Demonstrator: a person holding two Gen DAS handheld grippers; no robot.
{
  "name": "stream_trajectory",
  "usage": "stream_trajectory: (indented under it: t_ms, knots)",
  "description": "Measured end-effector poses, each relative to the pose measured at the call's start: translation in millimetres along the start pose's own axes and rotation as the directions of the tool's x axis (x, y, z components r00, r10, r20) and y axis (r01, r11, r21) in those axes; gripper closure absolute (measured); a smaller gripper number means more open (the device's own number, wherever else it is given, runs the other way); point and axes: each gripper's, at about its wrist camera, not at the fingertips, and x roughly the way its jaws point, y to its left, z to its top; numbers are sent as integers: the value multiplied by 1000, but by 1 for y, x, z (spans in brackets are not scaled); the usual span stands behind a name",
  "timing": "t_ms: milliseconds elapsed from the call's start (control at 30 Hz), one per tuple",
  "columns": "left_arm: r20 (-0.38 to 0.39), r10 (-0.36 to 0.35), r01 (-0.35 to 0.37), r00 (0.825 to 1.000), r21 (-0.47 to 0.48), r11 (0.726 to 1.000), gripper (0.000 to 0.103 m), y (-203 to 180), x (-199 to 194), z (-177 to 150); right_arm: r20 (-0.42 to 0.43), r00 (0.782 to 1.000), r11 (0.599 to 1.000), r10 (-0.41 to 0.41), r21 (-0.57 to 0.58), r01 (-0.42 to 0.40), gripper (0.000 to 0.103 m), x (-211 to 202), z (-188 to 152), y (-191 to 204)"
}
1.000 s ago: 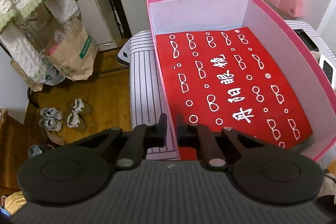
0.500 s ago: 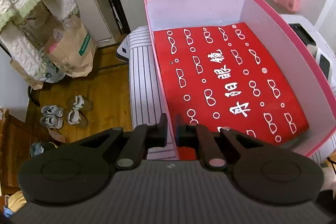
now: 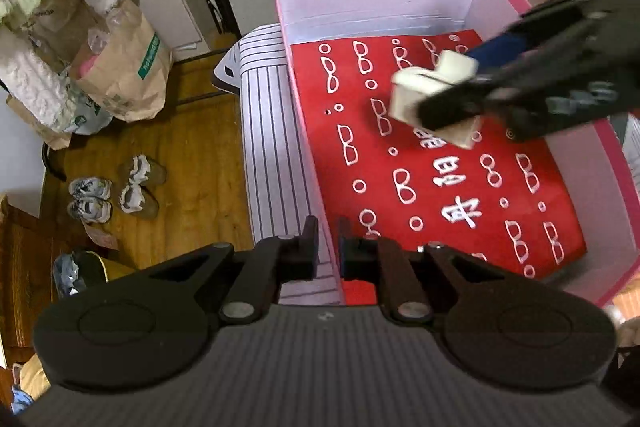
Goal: Organize rigid objects
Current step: 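Carry the claw clip into the pink box and open the right gripper, then move the right gripper to the white WiFi router and grasp it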
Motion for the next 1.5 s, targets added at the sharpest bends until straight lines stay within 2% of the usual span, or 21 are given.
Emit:
stream_trajectory:
  t_ms: [167, 333, 567, 733, 767, 833, 1000, 1133, 1367, 1500]
  knots:
    - [8, 6, -6, 1000, -8, 1000, 95, 5, 13, 10, -38, 999, 1000, 6, 28, -5, 49, 33, 20, -4]
    - [17, 9, -9, 1000, 8, 1000, 96, 1, 17, 8, -68, 998, 1000, 12, 1, -12, 49, 58, 30, -3]
    - [16, -2, 2, 1000, -15, 1000, 95, 0, 9, 3, -100, 995, 998, -10, -60, 4, 50, 71, 29, 1]
    - [17, -1, 1, 1000, -30, 1000, 95, -2, 2, -1, -67, 997, 994, -39, -108, 32, 48, 67, 28, 8]
    - [15, -5, 6, 1000, -36, 999, 95, -3, 0, -3, -53, 998, 993, -41, -110, 35, 36, 64, 29, 8]
    - [9, -18, 18, 1000, -39, 999, 95, -2, -3, -6, -11, 999, 993, -44, -106, 43, 26, 52, 30, 7]
    - [3, -13, 13, 1000, -29, 1000, 94, -6, -7, -7, 71, 997, 996, -1, -92, 7, 26, 5, 25, 3]
    - [12, -8, 9, 1000, -34, 999, 94, -5, -7, -4, 135, 991, 997, -5, -78, 16, 26, -41, 4, -4]
    - [42, 2, 0, 999, -41, 999, 93, -3, -5, 1, 212, 976, 998, -55, -8, 58, 25, -95, -69, -35]
    - [77, 17, -15, 997, -26, 1000, 95, -6, -6, 3, 253, 958, 991, -135, 12, 136, 25, -120, -110, -51]
